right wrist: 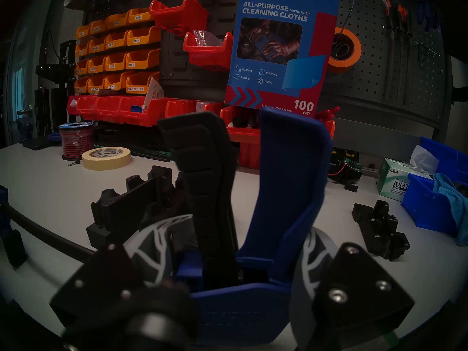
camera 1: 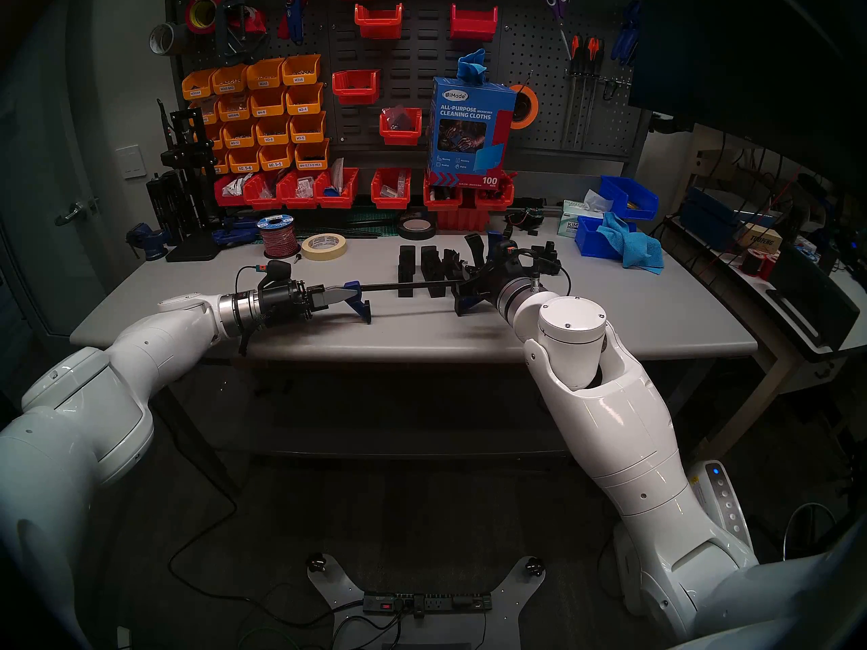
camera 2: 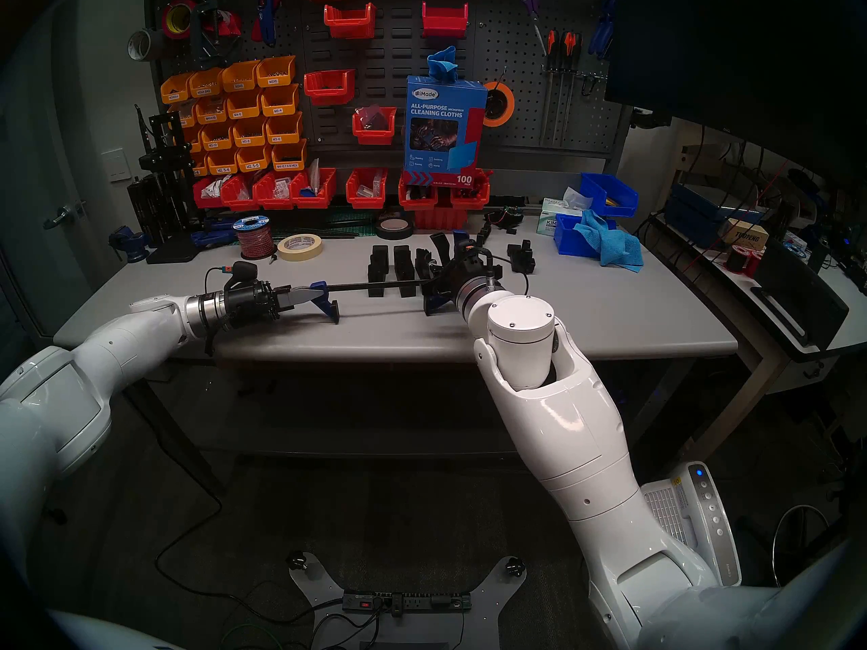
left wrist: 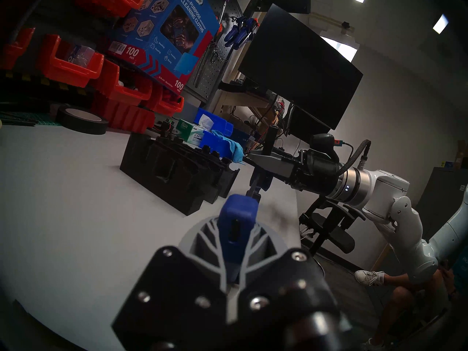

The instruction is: Clamp the two 3D printed pieces together with the clamp

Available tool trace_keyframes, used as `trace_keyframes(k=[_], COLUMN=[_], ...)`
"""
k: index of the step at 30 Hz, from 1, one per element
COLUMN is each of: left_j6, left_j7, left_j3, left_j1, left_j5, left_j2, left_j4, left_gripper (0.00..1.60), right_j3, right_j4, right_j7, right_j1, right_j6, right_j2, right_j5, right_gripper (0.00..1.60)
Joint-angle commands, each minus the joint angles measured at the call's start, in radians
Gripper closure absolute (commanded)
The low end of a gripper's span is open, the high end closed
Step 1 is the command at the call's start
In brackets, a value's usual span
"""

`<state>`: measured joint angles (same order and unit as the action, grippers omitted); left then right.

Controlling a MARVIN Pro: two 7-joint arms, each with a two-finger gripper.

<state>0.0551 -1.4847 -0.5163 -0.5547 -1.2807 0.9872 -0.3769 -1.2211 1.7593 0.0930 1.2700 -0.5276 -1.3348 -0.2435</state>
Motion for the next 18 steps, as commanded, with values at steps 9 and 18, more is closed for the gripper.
trace_keyframes(k=[9,18], left_j6=[-0.013,-0.025], left_j7=[0.001,0.001], left_j3=[-0.013,-0.023], left_j1=[0.056,0.083], left_j5=[-0.005,-0.003], left_j2=[0.048,0.053], left_j4=[0.015,0.033], left_gripper=[1.60,1.60], right_j3=[-0.016,-0.025], right_j4=[0.035,0.048], right_j7=[-0.001,-0.005], right_j1=[0.006,-0.004], right_j6=[0.019,0.023], right_j2=[0.002,0.003], right_j5=[-0.002,-0.003], right_gripper=[1.60,1.60])
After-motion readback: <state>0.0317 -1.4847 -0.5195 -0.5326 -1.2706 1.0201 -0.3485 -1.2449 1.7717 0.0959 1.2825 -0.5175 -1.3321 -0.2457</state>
